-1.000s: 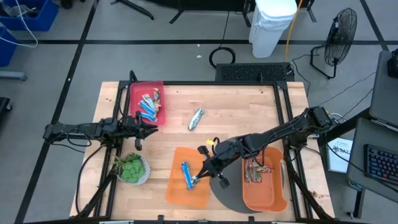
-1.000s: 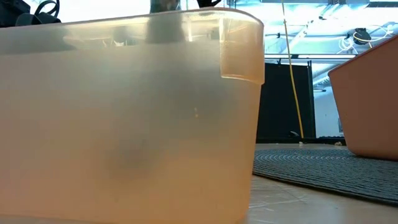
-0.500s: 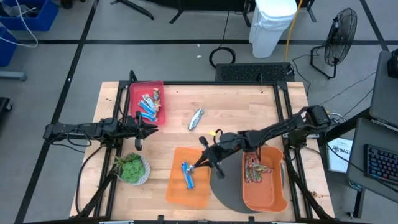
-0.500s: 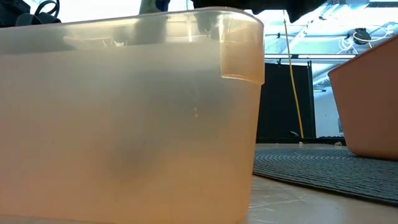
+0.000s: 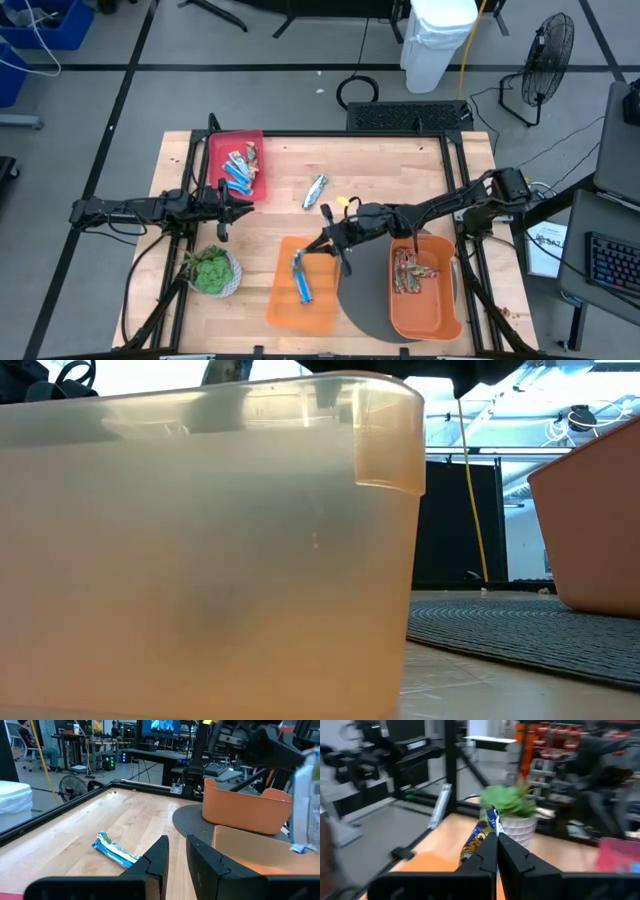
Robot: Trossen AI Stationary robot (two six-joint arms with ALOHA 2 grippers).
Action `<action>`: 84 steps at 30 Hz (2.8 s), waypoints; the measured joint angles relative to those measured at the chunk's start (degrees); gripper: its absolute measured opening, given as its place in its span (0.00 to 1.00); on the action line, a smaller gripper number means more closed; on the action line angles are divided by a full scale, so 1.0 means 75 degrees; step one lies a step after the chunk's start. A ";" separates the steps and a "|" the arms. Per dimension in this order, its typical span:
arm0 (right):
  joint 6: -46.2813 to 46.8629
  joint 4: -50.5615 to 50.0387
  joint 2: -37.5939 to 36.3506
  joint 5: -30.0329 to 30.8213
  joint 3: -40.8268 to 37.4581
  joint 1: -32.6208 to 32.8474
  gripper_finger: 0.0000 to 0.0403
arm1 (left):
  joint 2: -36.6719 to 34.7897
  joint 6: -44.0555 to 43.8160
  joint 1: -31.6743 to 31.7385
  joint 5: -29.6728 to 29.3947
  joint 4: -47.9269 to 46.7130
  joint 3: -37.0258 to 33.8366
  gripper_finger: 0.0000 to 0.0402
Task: Pick and place Granola Bars by type
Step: Put the top blue granola bar into the left orange bin
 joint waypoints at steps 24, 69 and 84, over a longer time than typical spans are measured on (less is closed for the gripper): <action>0.0673 -0.1324 0.0643 0.1251 0.0435 -0.0207 0.00 | 0.0000 -0.0001 -0.0003 0.0000 -0.0002 0.0000 0.18; 0.1862 -0.3415 0.1067 0.0891 0.0423 0.0974 0.00 | -0.0003 -0.0003 0.0000 0.0000 0.0000 0.0000 0.18; 0.2060 -0.3775 0.1067 0.0593 0.0414 0.0971 0.01 | -0.0003 -0.0002 -0.0001 0.0000 0.0000 0.0000 0.18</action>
